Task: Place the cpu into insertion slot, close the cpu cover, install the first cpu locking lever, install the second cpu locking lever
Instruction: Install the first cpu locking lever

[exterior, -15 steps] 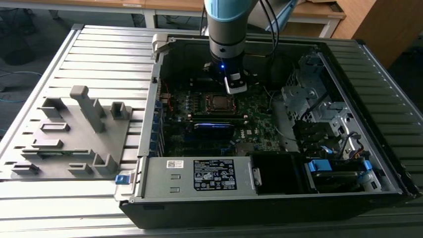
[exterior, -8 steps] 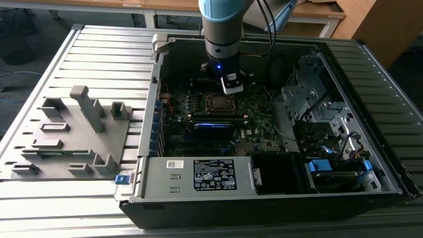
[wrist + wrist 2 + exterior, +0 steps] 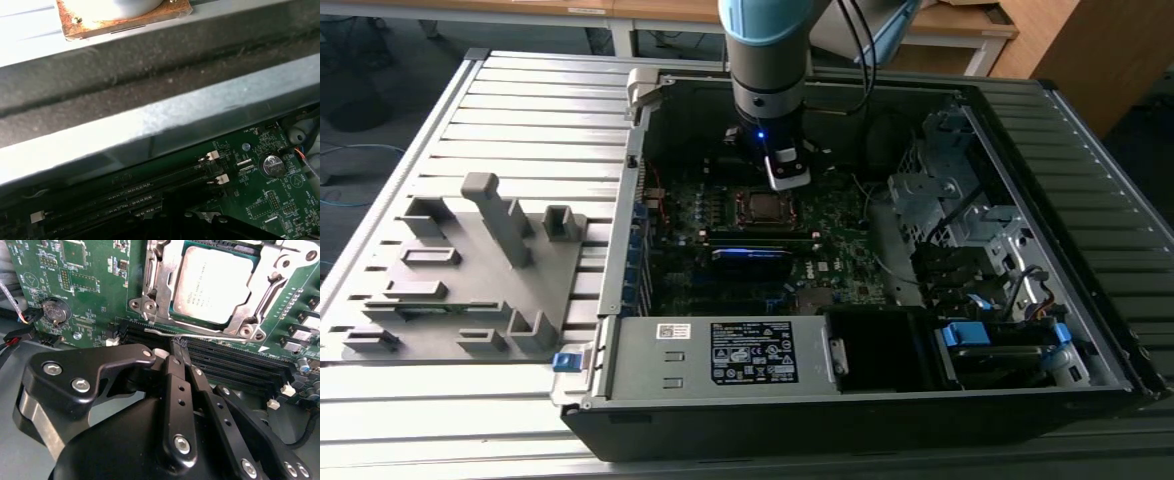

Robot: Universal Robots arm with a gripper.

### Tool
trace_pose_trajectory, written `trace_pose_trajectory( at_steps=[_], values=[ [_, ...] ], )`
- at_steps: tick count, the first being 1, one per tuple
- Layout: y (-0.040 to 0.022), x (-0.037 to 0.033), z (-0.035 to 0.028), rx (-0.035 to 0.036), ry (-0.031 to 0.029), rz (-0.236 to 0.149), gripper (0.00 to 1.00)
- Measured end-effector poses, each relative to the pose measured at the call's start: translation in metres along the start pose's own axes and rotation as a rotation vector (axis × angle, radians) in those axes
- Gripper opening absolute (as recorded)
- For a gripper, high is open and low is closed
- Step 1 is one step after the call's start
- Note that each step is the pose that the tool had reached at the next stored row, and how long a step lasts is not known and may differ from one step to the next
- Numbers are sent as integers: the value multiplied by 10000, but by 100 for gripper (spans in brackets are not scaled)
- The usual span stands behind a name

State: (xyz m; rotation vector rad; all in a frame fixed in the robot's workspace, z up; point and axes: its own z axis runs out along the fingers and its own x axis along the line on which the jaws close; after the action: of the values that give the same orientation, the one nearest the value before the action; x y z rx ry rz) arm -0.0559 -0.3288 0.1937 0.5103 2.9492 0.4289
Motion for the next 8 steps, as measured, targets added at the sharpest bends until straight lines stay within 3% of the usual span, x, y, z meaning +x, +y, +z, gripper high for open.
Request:
trace_pose_trajectory(
  at_steps=[3, 8],
  values=[
    [4, -1, -15, 2, 0, 0, 11],
    [33, -7, -106, -1, -1, 0, 11]
  ],
)
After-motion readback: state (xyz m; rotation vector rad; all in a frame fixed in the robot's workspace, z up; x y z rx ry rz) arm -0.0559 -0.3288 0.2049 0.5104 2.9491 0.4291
